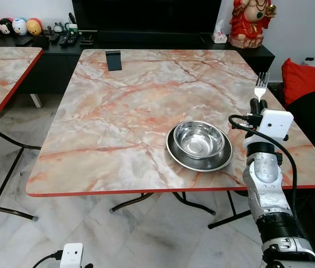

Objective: Setting the table

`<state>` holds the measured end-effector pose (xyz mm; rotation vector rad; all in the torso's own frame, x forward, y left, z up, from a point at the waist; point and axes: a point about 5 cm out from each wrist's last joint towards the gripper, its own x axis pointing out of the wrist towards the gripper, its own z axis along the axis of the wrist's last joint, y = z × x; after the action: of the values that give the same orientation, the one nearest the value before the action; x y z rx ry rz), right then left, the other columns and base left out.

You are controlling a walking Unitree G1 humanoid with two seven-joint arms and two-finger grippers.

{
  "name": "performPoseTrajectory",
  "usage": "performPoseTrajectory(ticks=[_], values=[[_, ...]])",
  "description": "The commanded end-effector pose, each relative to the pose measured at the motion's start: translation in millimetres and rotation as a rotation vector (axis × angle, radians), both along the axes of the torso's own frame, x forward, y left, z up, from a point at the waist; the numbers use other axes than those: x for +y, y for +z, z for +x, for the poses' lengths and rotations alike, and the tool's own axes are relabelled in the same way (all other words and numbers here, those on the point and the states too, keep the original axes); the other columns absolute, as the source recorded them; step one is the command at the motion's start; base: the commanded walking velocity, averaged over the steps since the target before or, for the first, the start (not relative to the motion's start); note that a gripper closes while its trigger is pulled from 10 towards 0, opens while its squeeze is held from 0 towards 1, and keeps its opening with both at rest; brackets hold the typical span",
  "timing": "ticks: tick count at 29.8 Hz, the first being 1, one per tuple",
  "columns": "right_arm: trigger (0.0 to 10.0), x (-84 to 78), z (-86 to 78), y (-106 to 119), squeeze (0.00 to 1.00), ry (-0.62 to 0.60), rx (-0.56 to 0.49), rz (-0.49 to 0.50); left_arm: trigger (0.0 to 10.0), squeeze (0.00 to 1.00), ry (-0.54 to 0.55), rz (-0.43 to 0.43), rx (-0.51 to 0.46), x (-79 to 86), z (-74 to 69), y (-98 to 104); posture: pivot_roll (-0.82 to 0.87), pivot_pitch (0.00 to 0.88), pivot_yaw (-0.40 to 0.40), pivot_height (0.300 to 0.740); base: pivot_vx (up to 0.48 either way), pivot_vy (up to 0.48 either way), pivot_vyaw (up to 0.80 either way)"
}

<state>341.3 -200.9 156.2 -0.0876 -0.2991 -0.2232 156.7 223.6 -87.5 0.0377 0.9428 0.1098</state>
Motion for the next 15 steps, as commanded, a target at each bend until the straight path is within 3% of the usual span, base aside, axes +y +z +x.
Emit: performPoseTrajectory(ticks=[1, 12, 15], values=[[10.0, 1.5, 2.4, 3.1, 0.0, 0.003, -0.009, 0.002, 10.0, 0.0, 0.011, -0.004, 0.019, -0.1, -4.7, -2.2, -0.03, 0.0, -0.042, 0.74, 0.0, 0.0, 0.0], [10.0, 1.1, 2.2, 3.1, 0.0, -0.001, -0.008, 0.003, 10.0, 0.0, 0.009, -0.005, 0.017, 0.2, -3.7, -1.7, -0.03, 0.0, -0.037, 0.74, 0.0, 0.0, 0.0], [10.0, 2.7, 1.8, 1.9, 0.0, 0.003, -0.007, 0.007, 10.0, 0.0, 0.011, -0.003, 0.018, 0.5, -4.0, -1.8, -0.03, 0.0, -0.036, 0.74, 0.242, 0.0, 0.0]])
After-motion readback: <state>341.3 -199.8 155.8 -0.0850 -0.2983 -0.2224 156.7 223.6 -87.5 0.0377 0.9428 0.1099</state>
